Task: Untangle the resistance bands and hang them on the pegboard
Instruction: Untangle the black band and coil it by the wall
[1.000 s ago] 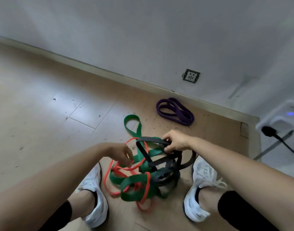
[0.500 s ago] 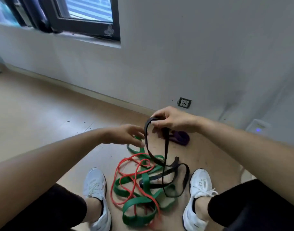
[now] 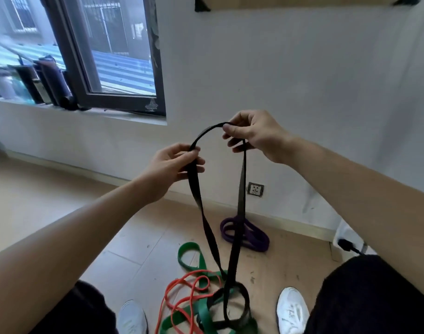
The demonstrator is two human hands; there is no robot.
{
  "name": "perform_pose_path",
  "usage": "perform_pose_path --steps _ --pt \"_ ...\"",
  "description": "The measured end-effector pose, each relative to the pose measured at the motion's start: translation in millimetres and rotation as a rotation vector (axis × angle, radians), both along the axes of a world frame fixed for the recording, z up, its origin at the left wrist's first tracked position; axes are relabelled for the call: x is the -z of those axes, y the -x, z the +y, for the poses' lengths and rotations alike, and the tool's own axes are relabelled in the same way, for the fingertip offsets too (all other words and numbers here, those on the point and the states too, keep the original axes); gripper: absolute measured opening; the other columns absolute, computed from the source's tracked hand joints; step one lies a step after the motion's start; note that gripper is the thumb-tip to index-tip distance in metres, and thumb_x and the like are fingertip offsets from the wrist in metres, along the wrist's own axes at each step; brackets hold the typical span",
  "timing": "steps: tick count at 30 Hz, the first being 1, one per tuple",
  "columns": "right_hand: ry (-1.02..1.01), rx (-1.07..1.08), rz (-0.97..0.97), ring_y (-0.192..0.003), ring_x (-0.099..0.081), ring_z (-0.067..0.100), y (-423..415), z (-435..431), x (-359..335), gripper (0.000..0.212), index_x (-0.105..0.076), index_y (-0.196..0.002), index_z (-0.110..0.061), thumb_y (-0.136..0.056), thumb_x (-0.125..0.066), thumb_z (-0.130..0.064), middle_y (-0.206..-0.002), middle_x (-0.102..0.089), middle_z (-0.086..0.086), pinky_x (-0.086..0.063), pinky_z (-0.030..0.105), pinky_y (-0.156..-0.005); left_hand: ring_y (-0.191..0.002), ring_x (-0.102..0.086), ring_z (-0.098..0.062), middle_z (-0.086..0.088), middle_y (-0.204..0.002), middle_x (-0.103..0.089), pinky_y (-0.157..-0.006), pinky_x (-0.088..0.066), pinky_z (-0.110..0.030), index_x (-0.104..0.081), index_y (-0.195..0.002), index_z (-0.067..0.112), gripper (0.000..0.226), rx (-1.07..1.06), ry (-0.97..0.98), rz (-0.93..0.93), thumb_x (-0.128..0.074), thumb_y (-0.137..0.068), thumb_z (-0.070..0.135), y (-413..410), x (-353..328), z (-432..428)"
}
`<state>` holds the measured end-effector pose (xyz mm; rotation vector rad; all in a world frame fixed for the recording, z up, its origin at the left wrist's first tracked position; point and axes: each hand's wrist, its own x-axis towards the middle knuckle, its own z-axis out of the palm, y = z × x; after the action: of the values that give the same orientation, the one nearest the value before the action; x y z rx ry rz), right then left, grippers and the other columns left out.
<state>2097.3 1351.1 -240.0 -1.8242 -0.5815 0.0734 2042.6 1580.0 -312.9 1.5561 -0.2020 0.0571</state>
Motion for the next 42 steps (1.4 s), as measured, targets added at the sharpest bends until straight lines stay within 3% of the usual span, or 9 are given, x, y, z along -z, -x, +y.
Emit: perform_pose_path --steps 6,11,16,21,24,29,36,39,42 --pt "0.067 -0.106 0.137 -0.09 -0.069 0.018 -29.3 -9.5 9.1 0.021 -0.068 -0.101 -0.006 -0.092 -0.07 -0.025 -0.096 -0.075 0.007 -0.052 0.035 -0.086 -0.078 -0.072 -0.019 -0.003 -0.088 -0.074 -0.074 -0.055 -0.027 -0.071 -0.105 0.015 0.029 0.0 0.072 -0.025 -0.068 -0.083 0.033 -34.5 -34.1 18.6" --pt "-0.042 -0.141 0.265 -0.092 -0.067 0.019 -46.3 3.1 40.7 0.031 -0.071 -0.107 -0.003 -0.095 -0.064 -0.031 -0.097 -0.074 0.006 -0.051 0.036 -0.087 -0.059 -0.06 -0.019 -0.007 -0.069 -0.067 -0.061 -0.05 -0.026 -0.071 -0.096 0.005 0.034 0.048 -0.06 0.06 -0.055 -0.101 0.034 -63.6 -21.6 17.3" --pt "0.079 -0.082 0.359 -0.084 -0.063 0.019 -61.1 1.9 98.9 0.033 -0.074 -0.098 -0.007 -0.099 -0.06 -0.037 -0.085 -0.068 0.003 -0.052 0.035 -0.084 -0.076 -0.064 -0.019 -0.003 -0.074 -0.063 -0.085 -0.052 -0.036 -0.073 -0.104 0.001 0.042 0.133 -0.305 0.244 -0.064 -0.092 0.041 -77.0 31.6 39.1" --pt "0.159 -0.131 0.255 -0.085 -0.067 0.017 -67.2 9.3 107.9 0.031 -0.067 -0.114 -0.005 -0.088 -0.077 -0.019 -0.093 -0.068 0.006 -0.056 0.032 -0.084 -0.077 -0.063 -0.014 0.006 -0.079 -0.066 -0.086 -0.056 -0.031 -0.071 -0.108 0.01 0.037 0.108 -0.216 0.145 -0.082 -0.079 0.03 -90.9 28.2 36.1" --pt "0.128 -0.033 0.171 -0.082 -0.071 0.019 -65.3 16.8 110.5 0.031 -0.063 -0.115 -0.004 -0.09 -0.075 -0.015 -0.096 -0.072 0.011 -0.058 0.034 -0.082 -0.07 -0.061 -0.013 0.005 -0.077 -0.066 -0.077 -0.058 -0.027 -0.072 -0.103 0.011 0.025 -0.008 -0.217 0.07 -0.079 -0.082 0.023 -96.5 28.4 31.6" --pt "0.101 0.045 0.159 -0.08 -0.071 0.017 -69.2 20.2 113.8 0.013 -0.069 -0.101 -0.007 -0.096 -0.068 -0.019 -0.087 -0.074 0.004 -0.057 0.04 -0.088 -0.069 -0.059 -0.012 0.004 -0.075 -0.061 -0.072 -0.056 -0.028 -0.076 -0.1 0.016 0.018 -0.022 -0.473 -0.006 -0.076 -0.089 0.03 -99.2 32.9 38.5" --pt "0.147 -0.022 0.244 -0.089 -0.068 0.017 -62.9 21.0 116.5 0.024 -0.071 -0.105 -0.002 -0.103 -0.057 -0.021 -0.09 -0.076 0.002 -0.052 0.038 -0.09 -0.083 -0.067 -0.018 -0.001 -0.079 -0.069 -0.095 -0.053 -0.044 -0.071 -0.088 0.016 0.026 0.081 -0.552 0.038 -0.059 -0.1 0.036 -91.8 33.5 40.6" --pt "0.145 -0.031 0.238 -0.091 -0.066 0.015 -59.0 23.6 112.8 0.023 -0.071 -0.096 -0.014 -0.104 -0.054 -0.027 -0.09 -0.074 -0.003 -0.048 0.032 -0.087 -0.089 -0.07 -0.013 -0.003 -0.091 -0.075 -0.098 -0.051 -0.041 -0.072 -0.101 0.013 0.029 0.093 -0.488 0.075 -0.054 -0.103 0.036 -87.5 32.3 39.6" --pt "0.091 -0.071 0.294 -0.093 -0.063 0.015 -56.1 25.4 109.3 0.023 -0.069 -0.096 -0.016 -0.102 -0.056 -0.034 -0.094 -0.07 -0.001 -0.045 0.036 -0.09 -0.105 -0.072 -0.015 -0.003 -0.106 -0.078 -0.099 -0.051 -0.035 -0.072 -0.112 0.012 0.034 0.093 -0.385 0.1 -0.05 -0.104 0.037 -85.3 28.8 35.5"
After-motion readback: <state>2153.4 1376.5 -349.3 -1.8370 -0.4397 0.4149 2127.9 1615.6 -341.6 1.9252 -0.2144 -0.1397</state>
